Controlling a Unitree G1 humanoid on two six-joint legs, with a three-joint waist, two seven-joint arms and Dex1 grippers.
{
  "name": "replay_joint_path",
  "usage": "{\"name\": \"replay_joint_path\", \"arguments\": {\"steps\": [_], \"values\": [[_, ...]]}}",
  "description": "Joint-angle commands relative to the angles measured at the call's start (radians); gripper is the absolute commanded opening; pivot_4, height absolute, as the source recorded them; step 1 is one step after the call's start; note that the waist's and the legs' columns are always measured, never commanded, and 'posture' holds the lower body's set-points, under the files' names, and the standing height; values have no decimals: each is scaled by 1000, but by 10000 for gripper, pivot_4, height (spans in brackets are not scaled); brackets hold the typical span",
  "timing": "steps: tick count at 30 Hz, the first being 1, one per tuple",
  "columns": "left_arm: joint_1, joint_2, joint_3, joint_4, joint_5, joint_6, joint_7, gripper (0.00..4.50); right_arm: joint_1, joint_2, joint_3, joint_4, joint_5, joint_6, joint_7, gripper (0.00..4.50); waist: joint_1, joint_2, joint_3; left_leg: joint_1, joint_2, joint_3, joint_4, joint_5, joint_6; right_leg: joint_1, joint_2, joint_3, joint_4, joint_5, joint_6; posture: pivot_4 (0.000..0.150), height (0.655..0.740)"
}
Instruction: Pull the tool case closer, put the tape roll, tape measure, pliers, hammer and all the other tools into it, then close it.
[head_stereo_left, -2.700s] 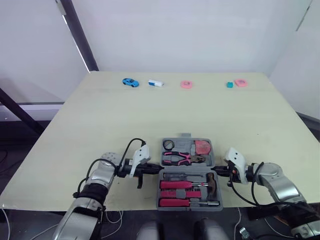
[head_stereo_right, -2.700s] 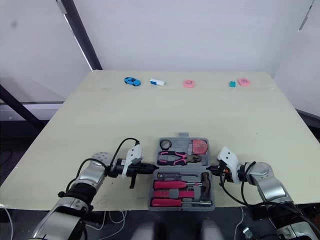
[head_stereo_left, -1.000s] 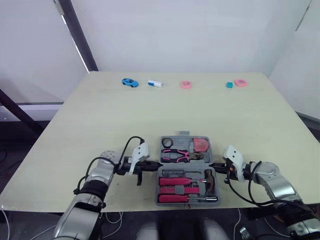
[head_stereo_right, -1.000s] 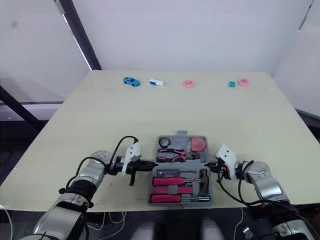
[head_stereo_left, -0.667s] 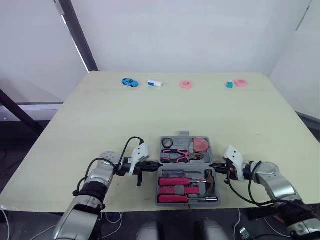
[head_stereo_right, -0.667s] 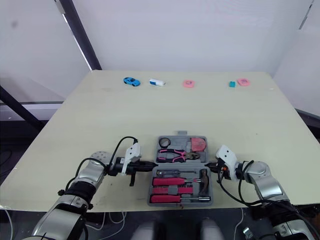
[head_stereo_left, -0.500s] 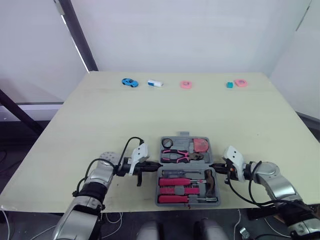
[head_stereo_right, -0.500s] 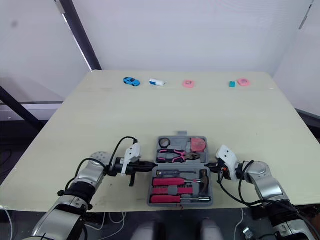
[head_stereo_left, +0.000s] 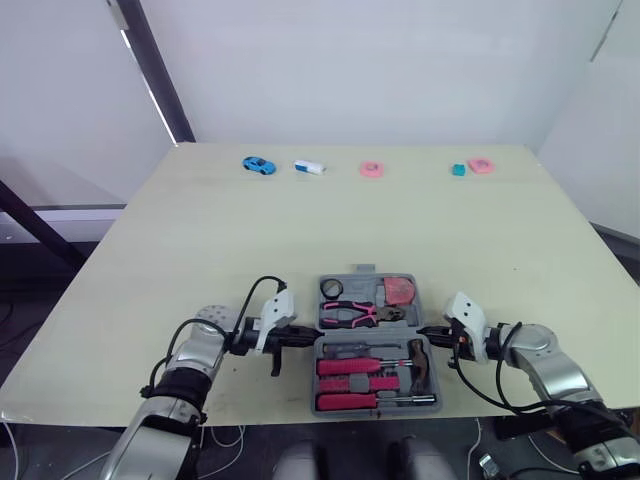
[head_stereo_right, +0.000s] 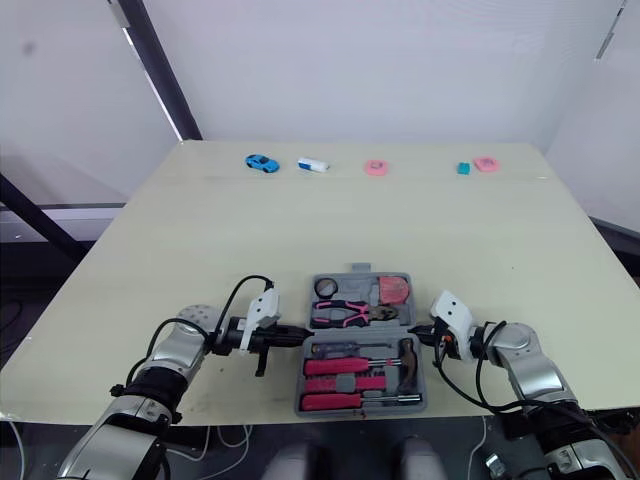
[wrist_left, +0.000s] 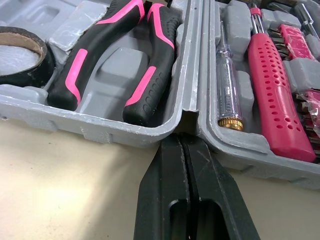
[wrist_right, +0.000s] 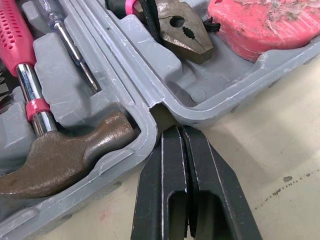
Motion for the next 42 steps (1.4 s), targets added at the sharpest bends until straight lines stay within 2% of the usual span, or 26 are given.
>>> {"name": "replay_joint_path", "arguments": {"steps": [1, 14, 21, 24, 28, 30, 31, 32, 37, 42], "values": [[9, -5, -14, -9, -1, -3, -5, 0, -7, 17, 19, -25, 10, -17, 4, 423, 0, 0, 0, 0, 0, 0, 0, 0, 0, 0, 0, 0, 0, 0, 0, 1500, 7400], [30, 36, 13, -43, -16, -2, 0, 0, 27, -16, -42, -48, 52, -10, 2, 423, 1, 0, 0, 0, 0, 0, -1, 0, 0, 0, 0, 0, 0, 0, 0, 1500, 7400], [90, 96, 111, -168, -125, 45, 24, 0, 70, -64, -148, -97, 170, 52, 28, 423, 3, 0, 0, 0, 0, 0, -2, 0, 0, 0, -1, 0, -1, 0, 0, 1500, 7400], [133, 108, 126, -309, -184, 101, 6, 0, 41, -63, -194, -107, 238, 125, 24, 8255, 5, 0, 0, 0, 0, -1, -2, 0, 0, 0, -2, 0, -1, 0, 0, 1500, 7400], [201, 125, 103, -539, -272, 238, -20, 0, -33, -72, -220, -101, 323, 311, 13, 27907, 3, 0, 0, 0, 0, -1, -2, 0, 0, 0, -2, 1, -1, 0, 0, 1500, 7400], [225, 133, 70, -618, -275, 284, -22, 0, -81, -69, -220, -82, 354, 383, 17, 36370, 4, 0, 0, 0, 0, -1, -2, 0, 0, 0, -2, 2, -1, 0, 0, 1500, 7400], [233, 135, 52, -647, -272, 302, -21, 0, -105, -66, -216, -72, 363, 412, 16, 42374, 4, 0, 0, 0, 0, -1, -3, 0, 0, 0, -1, 1, -1, 0, 0, 1500, 7400], [241, 131, 31, -675, -271, 323, -17, 0, -134, -60, -211, -54, 371, 450, 11, 44389, 3, 0, 1, 0, 0, -1, -3, 0, 0, 0, -1, 1, -1, 0, 0, 1500, 7400], [276, 149, -89, -765, -218, 378, -17, 0, -289, -42, -153, 95, 334, 524, 9, 44389, 2, 1, 1, 0, 0, 0, -3, 0, 0, -1, -1, 2, -1, 0, 0, 1500, 7400], [263, 144, -134, -714, -118, 320, 53, 0, -407, -20, -94, 258, 290, 533, 40, 44389, 6, 1, 1, -1, 0, 1, -3, 0, 0, -1, -1, 0, -2, 0, -1, 1500, 7400]]}}
